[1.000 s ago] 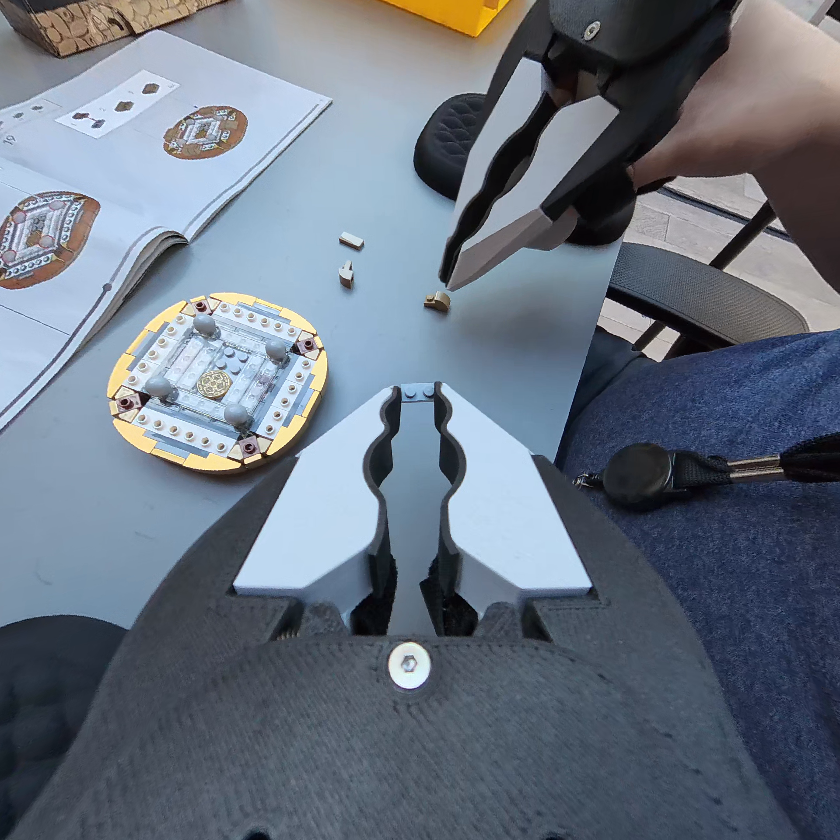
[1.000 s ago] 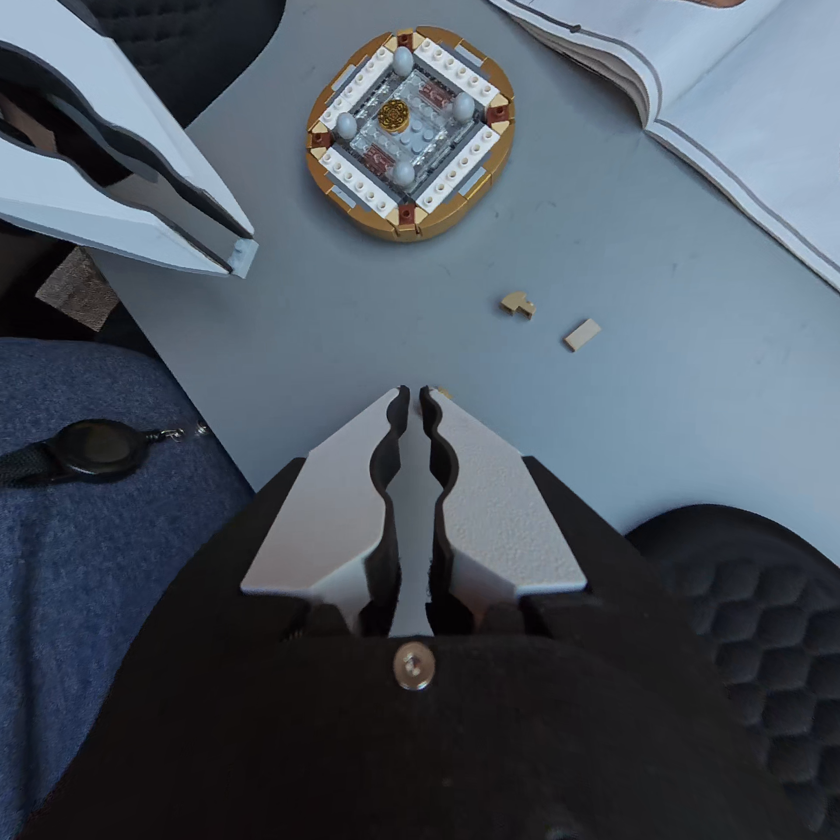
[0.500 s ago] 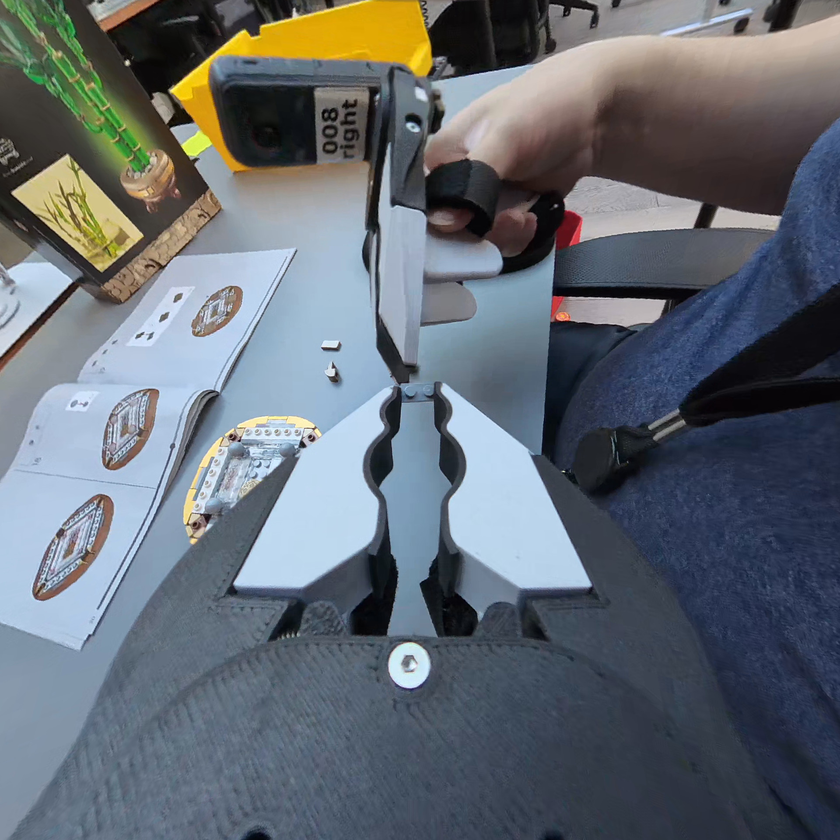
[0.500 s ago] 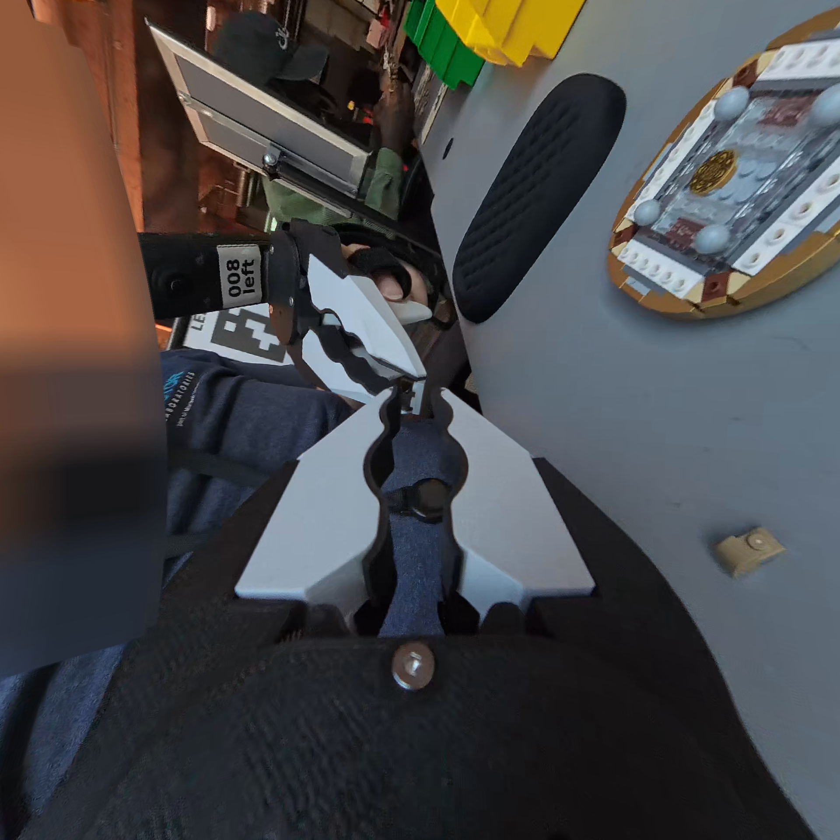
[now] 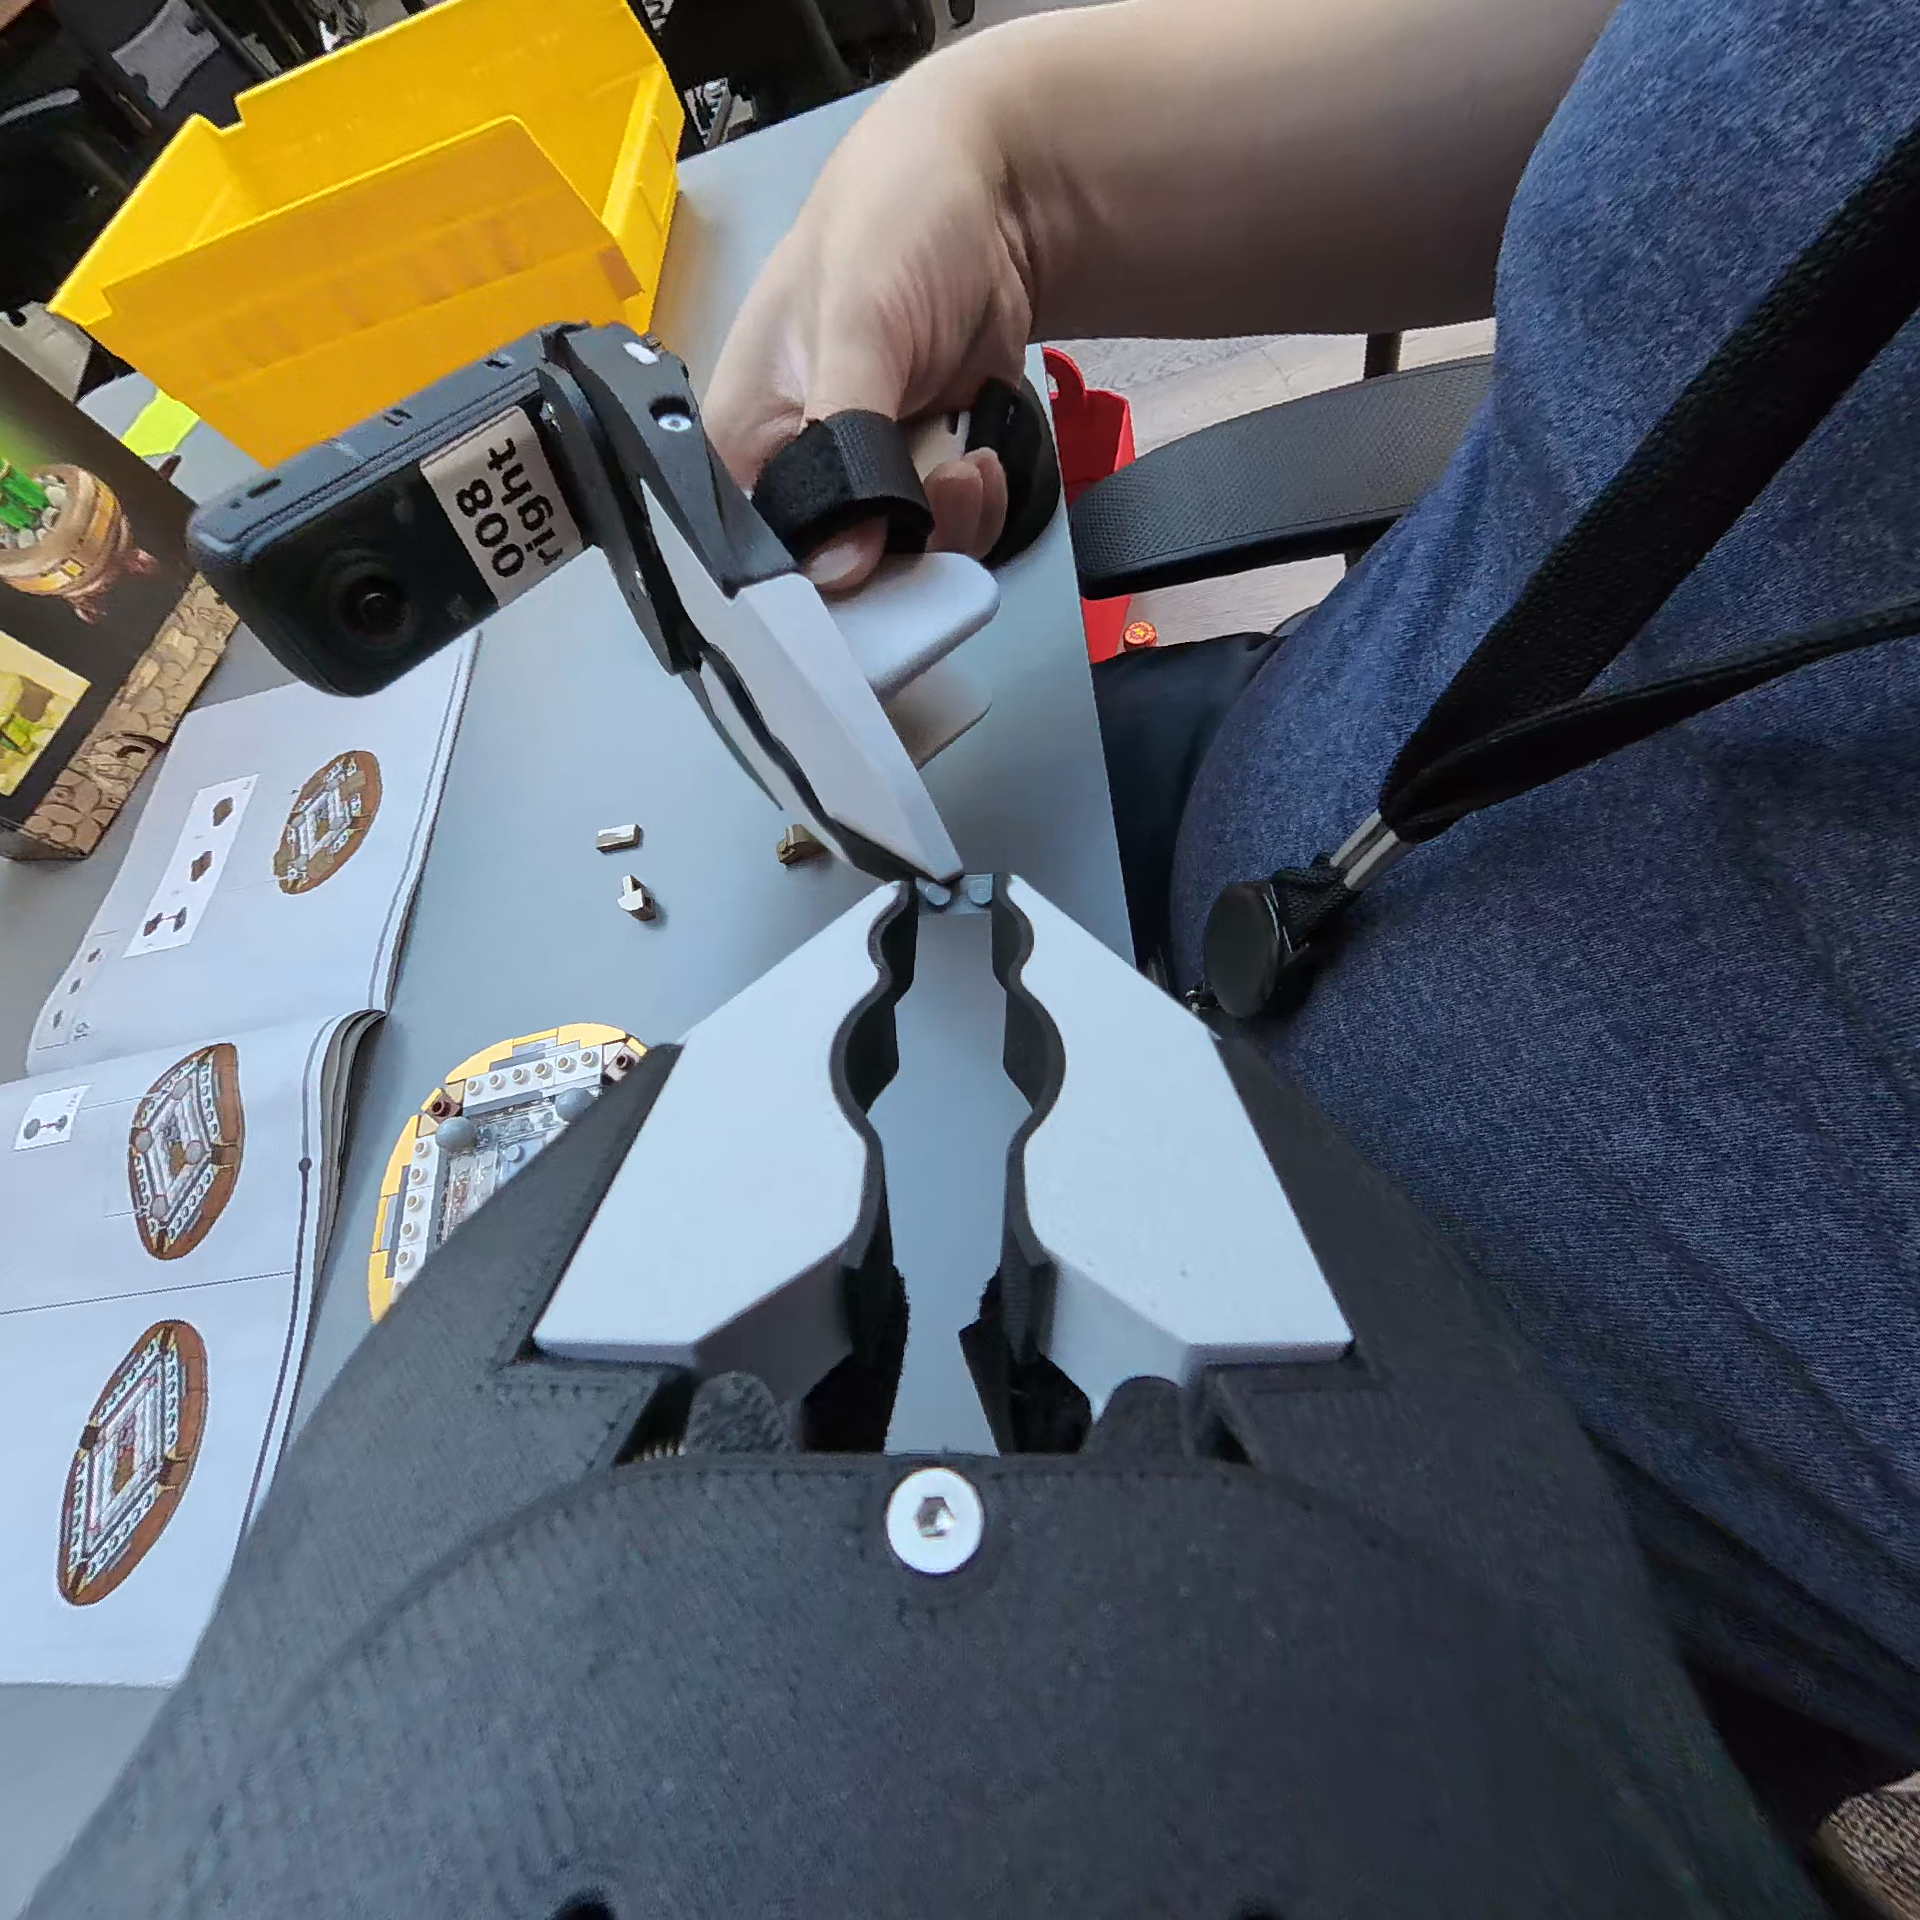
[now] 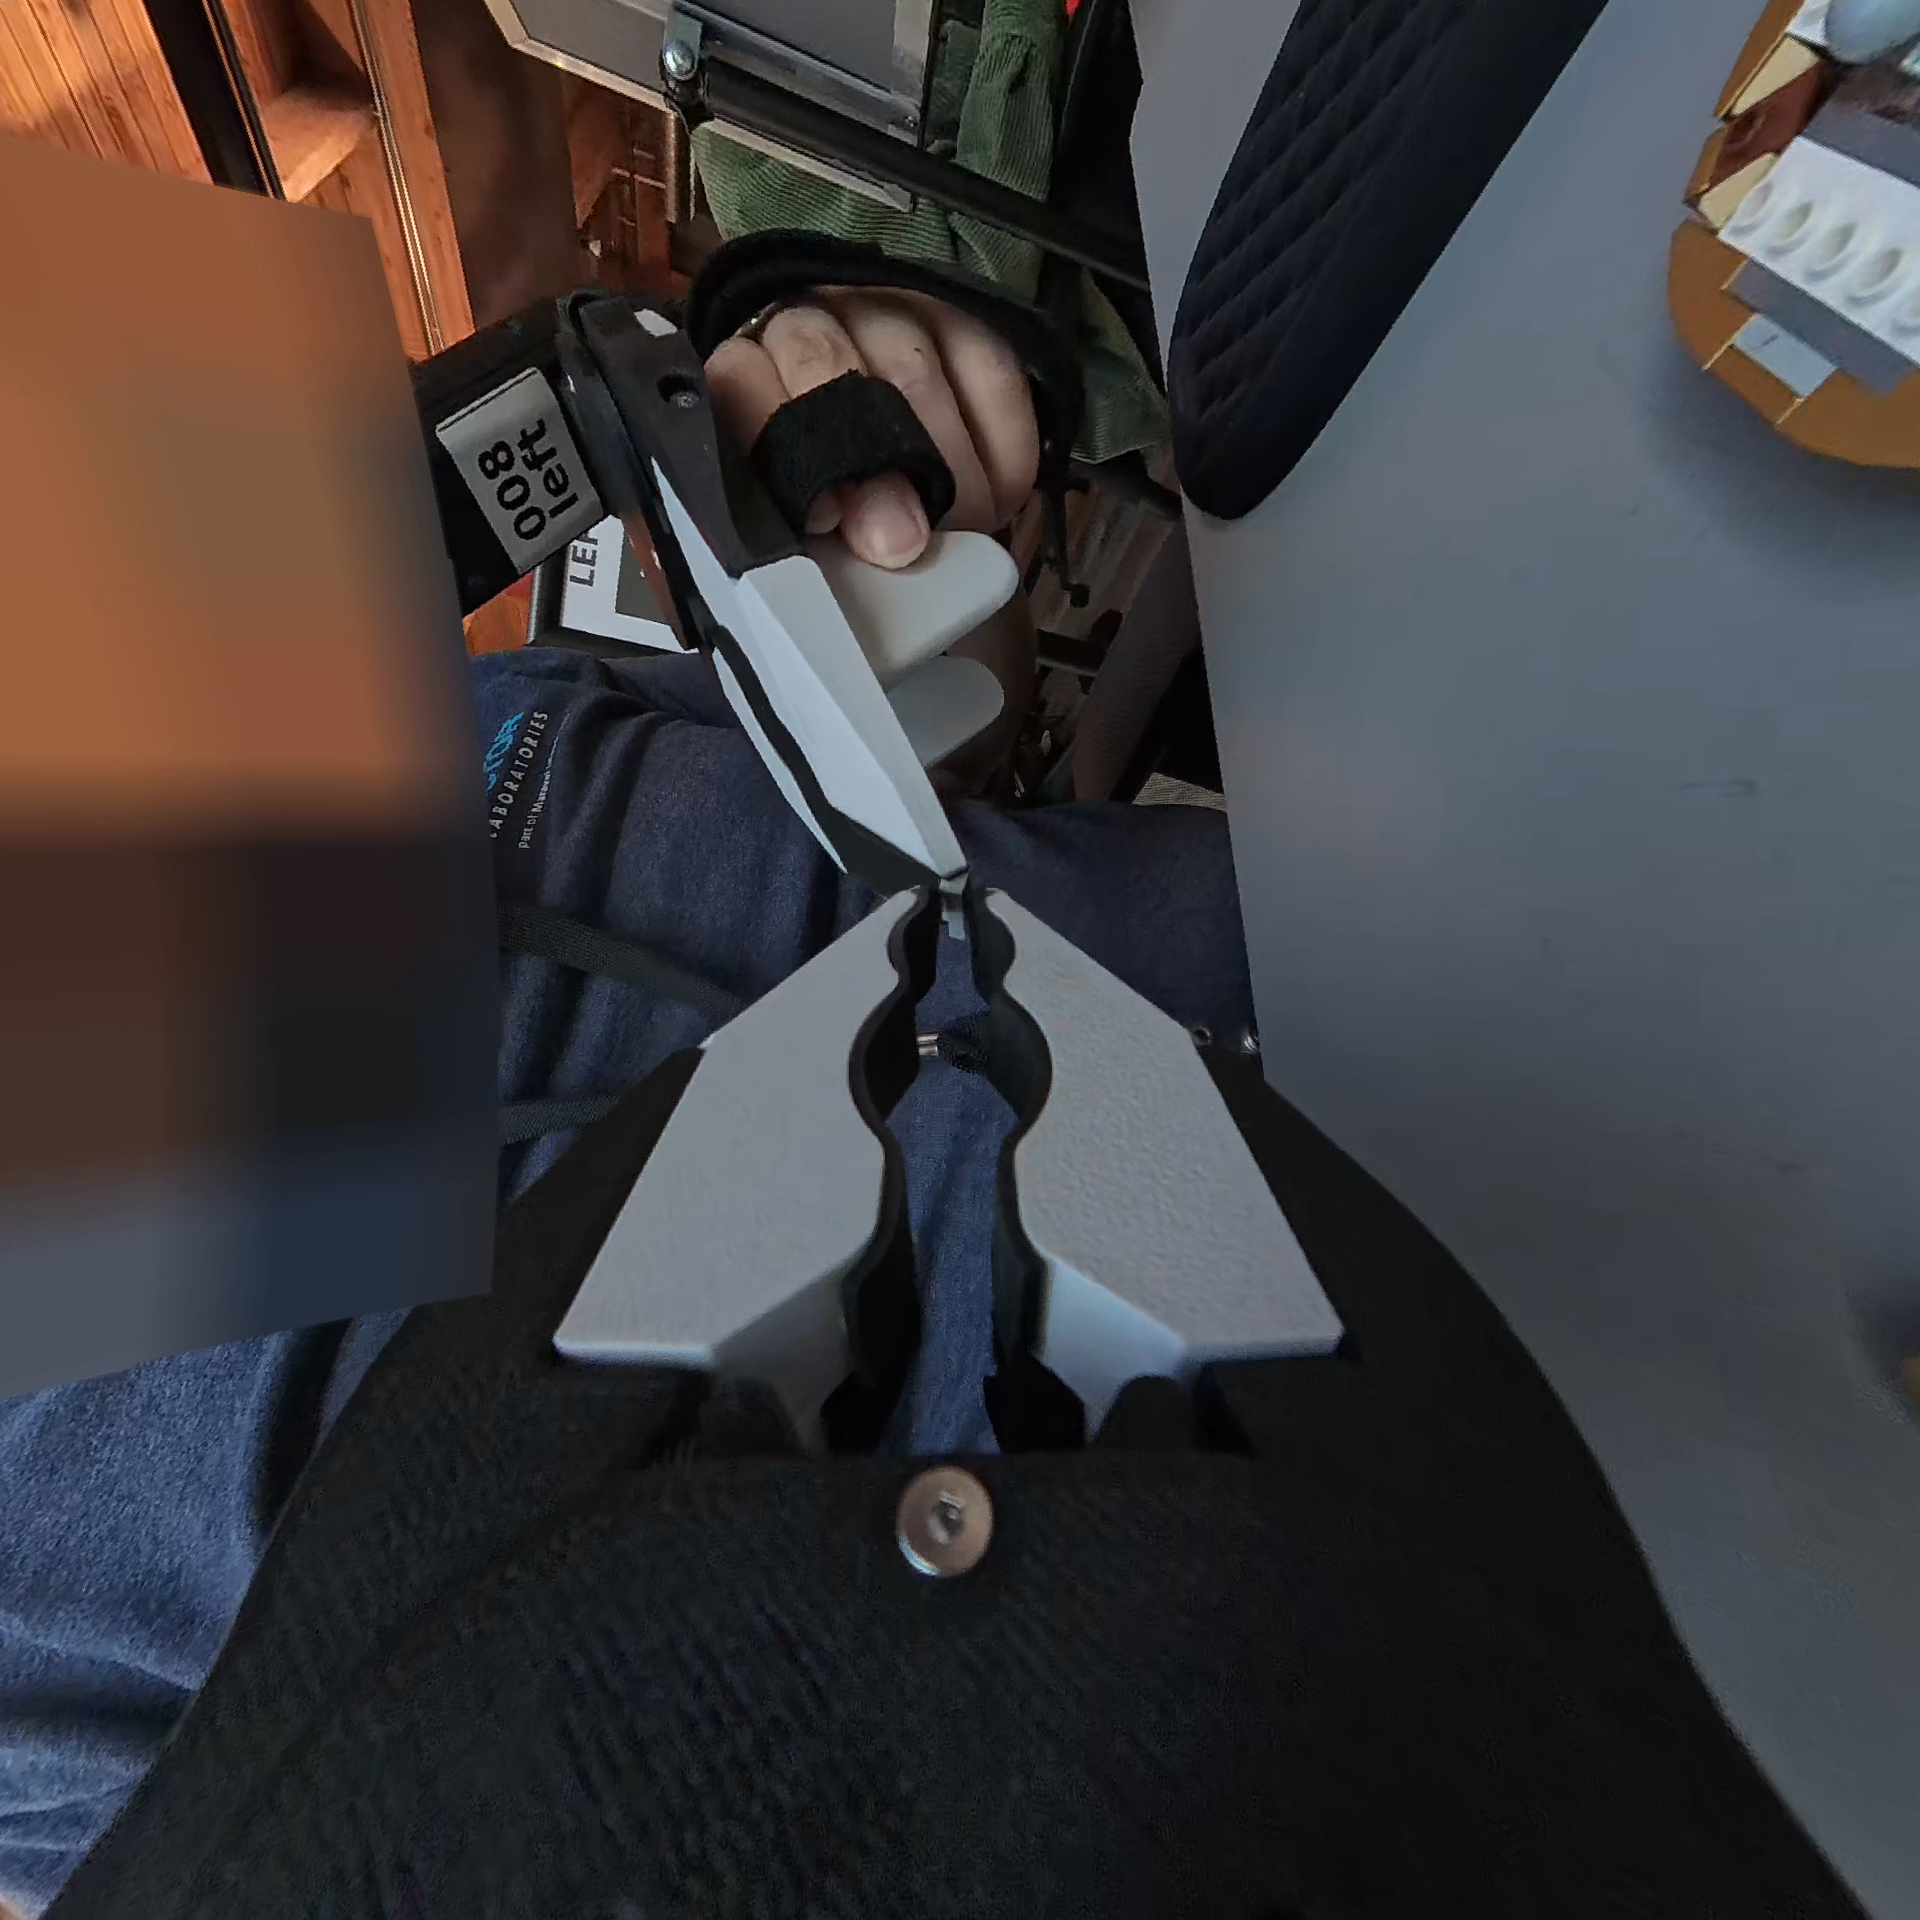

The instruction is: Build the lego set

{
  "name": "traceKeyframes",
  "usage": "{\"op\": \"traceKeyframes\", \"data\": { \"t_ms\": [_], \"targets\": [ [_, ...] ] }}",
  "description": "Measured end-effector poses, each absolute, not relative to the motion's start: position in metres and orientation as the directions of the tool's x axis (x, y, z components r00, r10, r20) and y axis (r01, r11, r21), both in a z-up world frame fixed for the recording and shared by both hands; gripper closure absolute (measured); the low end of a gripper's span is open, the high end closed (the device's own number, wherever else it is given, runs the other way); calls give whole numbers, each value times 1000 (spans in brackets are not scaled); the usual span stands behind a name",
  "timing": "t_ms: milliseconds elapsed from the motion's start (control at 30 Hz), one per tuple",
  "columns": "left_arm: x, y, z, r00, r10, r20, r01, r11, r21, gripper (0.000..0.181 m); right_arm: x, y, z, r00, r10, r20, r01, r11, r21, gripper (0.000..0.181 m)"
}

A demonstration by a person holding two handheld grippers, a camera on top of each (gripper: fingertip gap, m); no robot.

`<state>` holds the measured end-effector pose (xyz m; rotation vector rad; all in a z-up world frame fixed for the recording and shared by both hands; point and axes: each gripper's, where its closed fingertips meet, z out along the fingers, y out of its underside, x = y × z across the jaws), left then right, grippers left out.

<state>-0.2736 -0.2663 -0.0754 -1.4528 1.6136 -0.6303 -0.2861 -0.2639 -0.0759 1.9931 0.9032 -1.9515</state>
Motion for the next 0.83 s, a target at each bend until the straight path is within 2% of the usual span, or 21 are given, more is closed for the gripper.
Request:
{"op": "traceKeyframes", "data": {
  "t_ms": [33, 133, 167, 200, 267, 300, 333, 400, 467, 533, 633, 733, 833],
  "targets": [
    [-274, -266, -77, 38, -968, -250, -538, 191, -821, 169, -286, -264, -77, -62, 277, -959, 554, -789, -264, 178],
    [-273, -265, -78, 67, -977, -200, -519, 137, -844, 168, -286, -263, -80, -48, 309, -950, 549, -786, -284, 179],
    [-272, -262, -77, 102, -982, -160, -490, 90, -867, 160, -286, -260, -78, -51, 318, -947, 536, -791, -294, 179],
    [-272, -257, -75, 147, -984, -103, -457, 25, -889, 143, -285, -256, -76, -55, 324, -944, 515, -801, -305, 179],
    [-275, -244, -76, 252, -962, 99, -379, -193, -905, 125, -283, -248, -67, -77, 346, -935, 468, -816, -341, 179],
    [-274, -244, -74, 253, -933, 255, -311, -328, -892, 107, -282, -242, -60, -92, 368, -925, 427, -825, -371, 179],
    [-272, -244, -69, 224, -882, 414, -222, -460, -859, 98, -282, -234, -53, -106, 387, -916, 373, -838, -398, 179],
    [-272, -237, -44, 94, -759, 644, 34, -644, -764, 99, -282, -218, -39, -129, 405, -905, 265, -866, -425, 178],
    [-284, -221, -17, -19, -698, 716, 321, -682, -657, 101, -285, -200, -32, -114, 426, -897, 141, -887, -439, 178],
    [-294, -208, -13, -27, -670, 742, 465, -666, -584, 97, -288, -190, -29, -100, 448, -888, 59, -889, -455, 179],
    [-291, -206, -11, -83, -629, 773, 518, -690, -505, 86, -293, -182, -27, -56, 494, -868, -17, -869, -494, 179],
    [-289, -204, -8, -138, -594, 792, 566, -703, -429, 76, -300, -181, -33, 6, 523, -852, -7, -852, -523, 179],
    [-289, -202, -4, -195, -574, 795, 599, -711, -367, 74, -305, -178, -41, 79, 547, -834, -1, -836, -548, 179]
  ]
}}
